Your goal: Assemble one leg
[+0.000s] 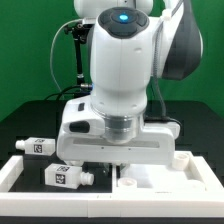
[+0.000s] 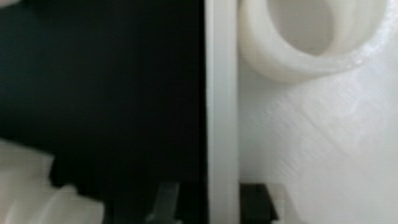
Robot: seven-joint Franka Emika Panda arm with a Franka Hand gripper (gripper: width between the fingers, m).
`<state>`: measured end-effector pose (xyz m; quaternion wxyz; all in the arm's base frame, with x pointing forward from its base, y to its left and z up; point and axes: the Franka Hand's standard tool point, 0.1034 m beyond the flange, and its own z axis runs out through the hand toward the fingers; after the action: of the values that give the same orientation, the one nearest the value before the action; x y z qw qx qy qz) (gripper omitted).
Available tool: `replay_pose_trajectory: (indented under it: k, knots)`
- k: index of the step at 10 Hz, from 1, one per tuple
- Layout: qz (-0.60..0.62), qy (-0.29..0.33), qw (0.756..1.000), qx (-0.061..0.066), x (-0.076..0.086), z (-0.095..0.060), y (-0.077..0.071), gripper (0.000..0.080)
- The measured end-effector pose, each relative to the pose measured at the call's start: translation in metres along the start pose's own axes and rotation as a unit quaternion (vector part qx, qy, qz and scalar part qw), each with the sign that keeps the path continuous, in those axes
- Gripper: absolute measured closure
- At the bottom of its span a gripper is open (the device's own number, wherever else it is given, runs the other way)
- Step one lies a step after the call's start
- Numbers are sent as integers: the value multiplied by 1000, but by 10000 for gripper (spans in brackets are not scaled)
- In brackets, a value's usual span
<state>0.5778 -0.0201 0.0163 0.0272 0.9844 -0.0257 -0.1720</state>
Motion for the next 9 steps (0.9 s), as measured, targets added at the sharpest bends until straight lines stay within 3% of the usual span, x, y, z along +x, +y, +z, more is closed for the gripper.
replay_pose_trajectory:
  k: [6, 8, 9]
  knots:
    - [7, 4, 1000, -3, 1, 2, 1, 751]
    - [7, 4, 1000, -3, 1, 2, 1, 433]
    - [7, 4, 1000, -3, 1, 2, 1, 433]
